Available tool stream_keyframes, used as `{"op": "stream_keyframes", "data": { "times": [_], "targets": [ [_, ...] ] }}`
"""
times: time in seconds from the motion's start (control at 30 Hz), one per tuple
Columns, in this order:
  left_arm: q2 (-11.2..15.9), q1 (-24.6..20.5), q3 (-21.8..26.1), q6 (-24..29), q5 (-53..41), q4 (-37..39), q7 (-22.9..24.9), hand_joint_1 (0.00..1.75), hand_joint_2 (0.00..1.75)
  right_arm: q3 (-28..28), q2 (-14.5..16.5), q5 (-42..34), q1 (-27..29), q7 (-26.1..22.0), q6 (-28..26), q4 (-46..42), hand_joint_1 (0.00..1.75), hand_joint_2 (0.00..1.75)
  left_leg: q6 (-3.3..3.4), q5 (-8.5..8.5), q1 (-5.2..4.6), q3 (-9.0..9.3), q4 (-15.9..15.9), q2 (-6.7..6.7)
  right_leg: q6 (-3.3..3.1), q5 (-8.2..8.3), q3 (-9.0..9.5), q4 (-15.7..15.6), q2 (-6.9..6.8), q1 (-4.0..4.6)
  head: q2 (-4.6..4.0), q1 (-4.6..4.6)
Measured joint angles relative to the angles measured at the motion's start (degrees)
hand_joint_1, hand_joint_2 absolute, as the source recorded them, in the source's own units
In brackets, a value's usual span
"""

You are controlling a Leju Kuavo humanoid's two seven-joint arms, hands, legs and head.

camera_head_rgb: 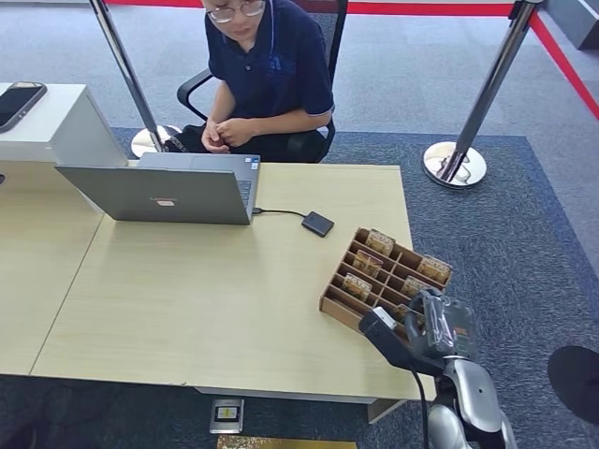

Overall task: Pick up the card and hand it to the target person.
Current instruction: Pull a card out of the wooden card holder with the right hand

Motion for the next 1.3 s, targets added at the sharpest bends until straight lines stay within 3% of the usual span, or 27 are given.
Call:
{"op": "stream_keyframes", "data": {
  "times": [1.3],
  "targets": [
    [0.1, 0.0, 0.0, 0.0, 0.0, 0.0, -0.9, 0.00, 0.00, 0.4, 0.6, 4.4, -0.2, -0.4, -1.5, -1.9, 1.38, 1.75, 0.00, 0.00, 0.00, -0.03, 0.0, 0.00, 0.02, 0.02, 0.00, 0.0, 0.00, 0.00, 0.00, 0.00]
  ]
}}
